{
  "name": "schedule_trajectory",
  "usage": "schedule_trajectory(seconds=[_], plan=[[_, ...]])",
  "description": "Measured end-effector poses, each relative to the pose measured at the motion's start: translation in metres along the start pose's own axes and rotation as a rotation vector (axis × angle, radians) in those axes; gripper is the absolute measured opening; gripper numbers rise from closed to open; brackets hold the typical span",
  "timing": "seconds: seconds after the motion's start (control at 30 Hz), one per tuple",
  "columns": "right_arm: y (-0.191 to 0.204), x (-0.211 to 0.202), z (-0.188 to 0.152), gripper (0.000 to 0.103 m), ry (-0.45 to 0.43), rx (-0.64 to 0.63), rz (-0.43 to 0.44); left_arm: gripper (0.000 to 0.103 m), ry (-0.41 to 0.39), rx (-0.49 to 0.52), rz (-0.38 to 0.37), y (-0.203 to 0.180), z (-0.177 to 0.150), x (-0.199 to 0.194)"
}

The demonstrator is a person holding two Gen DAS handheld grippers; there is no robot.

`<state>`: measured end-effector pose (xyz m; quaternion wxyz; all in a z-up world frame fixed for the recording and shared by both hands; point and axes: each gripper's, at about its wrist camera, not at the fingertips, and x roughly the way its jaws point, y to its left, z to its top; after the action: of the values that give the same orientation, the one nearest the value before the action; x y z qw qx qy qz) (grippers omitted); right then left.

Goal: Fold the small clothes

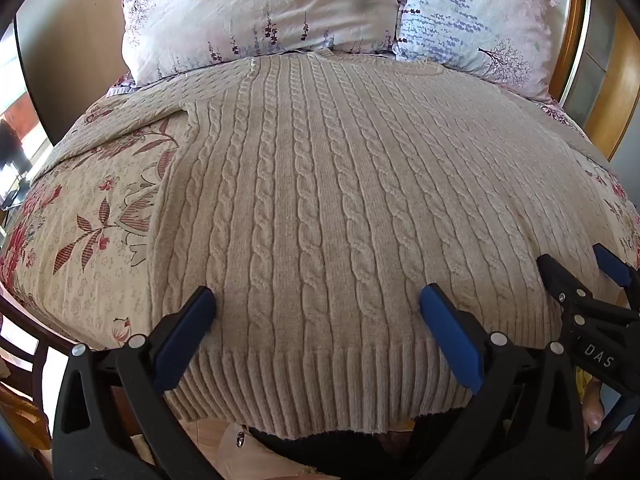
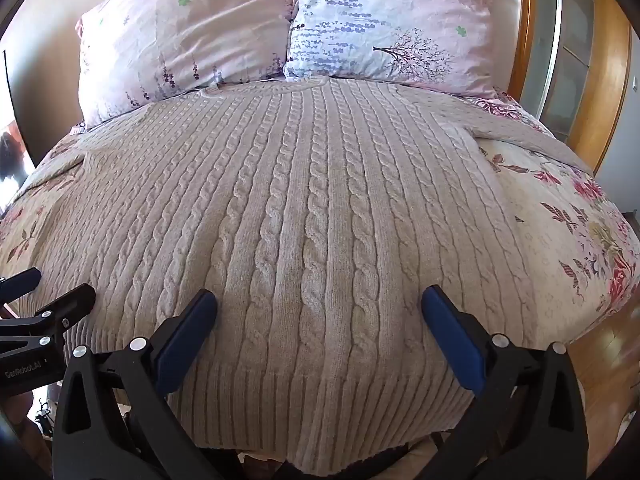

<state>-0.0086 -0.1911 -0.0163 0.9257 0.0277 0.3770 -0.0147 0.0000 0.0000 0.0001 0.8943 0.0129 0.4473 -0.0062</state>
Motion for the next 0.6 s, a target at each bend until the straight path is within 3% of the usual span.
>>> schedule_trajectory(seconds=[0.6], plan=[[-0.0004,-0.0004,0.0002,0.102,-0.003,0.000,0.001,0.101,-0.003,0.000,0.000,0.0000,0.0000,-0.0001]])
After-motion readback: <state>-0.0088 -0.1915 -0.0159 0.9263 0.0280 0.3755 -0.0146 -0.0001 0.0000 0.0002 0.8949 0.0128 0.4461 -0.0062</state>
